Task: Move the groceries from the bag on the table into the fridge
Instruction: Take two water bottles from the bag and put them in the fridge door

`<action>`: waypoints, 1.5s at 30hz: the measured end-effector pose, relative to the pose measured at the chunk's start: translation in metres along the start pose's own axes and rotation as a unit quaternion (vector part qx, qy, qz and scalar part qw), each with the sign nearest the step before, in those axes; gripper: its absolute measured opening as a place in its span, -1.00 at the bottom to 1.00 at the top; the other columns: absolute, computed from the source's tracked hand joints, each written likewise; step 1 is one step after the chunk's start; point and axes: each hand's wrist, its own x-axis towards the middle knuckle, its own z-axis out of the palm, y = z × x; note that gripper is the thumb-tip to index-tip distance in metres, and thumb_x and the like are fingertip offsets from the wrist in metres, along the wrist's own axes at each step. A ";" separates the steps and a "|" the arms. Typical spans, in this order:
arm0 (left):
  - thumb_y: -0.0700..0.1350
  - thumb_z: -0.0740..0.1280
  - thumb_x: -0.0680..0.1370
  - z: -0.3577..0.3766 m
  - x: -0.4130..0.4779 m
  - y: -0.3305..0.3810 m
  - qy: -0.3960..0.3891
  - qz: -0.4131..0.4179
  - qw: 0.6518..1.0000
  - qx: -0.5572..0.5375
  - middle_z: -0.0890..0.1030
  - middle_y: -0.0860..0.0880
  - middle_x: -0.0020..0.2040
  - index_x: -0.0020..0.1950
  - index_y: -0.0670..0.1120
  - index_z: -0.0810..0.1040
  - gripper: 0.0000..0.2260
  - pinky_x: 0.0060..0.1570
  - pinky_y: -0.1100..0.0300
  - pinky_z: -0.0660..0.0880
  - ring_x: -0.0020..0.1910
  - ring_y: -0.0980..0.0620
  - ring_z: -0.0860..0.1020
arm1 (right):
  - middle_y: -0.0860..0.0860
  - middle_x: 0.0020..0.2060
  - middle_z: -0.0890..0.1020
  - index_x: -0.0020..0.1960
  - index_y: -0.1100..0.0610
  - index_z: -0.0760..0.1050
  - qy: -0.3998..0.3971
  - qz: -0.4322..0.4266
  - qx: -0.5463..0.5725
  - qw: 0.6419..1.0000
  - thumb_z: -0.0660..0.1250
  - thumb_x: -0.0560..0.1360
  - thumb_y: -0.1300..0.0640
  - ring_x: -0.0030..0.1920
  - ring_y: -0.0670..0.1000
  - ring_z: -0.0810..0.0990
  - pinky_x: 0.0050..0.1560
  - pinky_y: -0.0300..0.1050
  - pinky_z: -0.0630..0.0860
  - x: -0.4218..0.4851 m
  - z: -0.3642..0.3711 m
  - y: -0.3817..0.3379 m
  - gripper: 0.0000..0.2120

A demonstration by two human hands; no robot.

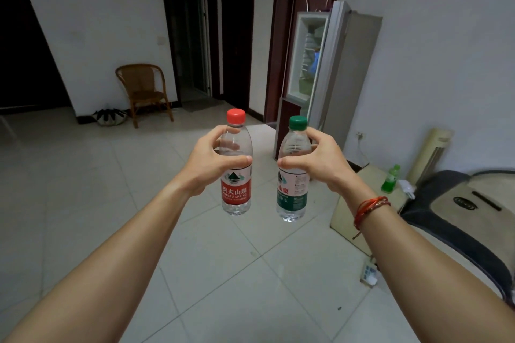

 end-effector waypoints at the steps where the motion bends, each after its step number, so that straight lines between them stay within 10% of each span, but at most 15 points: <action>1: -0.15 0.57 0.37 -0.001 0.014 -0.004 0.002 -0.002 1.000 0.000 0.61 -0.07 0.10 0.27 0.07 0.49 -0.48 -0.04 0.03 0.55 0.08 -0.06 0.60 | -0.04 -0.04 0.68 0.12 -0.03 0.56 0.003 0.001 0.001 1.000 0.65 0.26 0.08 0.05 0.05 0.65 0.14 0.23 0.61 0.014 0.000 0.004 -0.51; 45: -0.19 0.56 0.37 -0.033 0.829 -0.259 -0.036 -0.010 0.999 0.002 0.61 0.00 0.14 0.35 0.02 0.45 -0.41 -0.02 0.09 0.59 0.05 -0.02 0.62 | -0.08 -0.11 0.74 0.03 -0.05 0.63 0.046 0.043 0.032 0.998 0.65 0.17 0.09 -0.06 -0.03 0.73 0.09 0.13 0.67 0.823 0.107 0.235 -0.55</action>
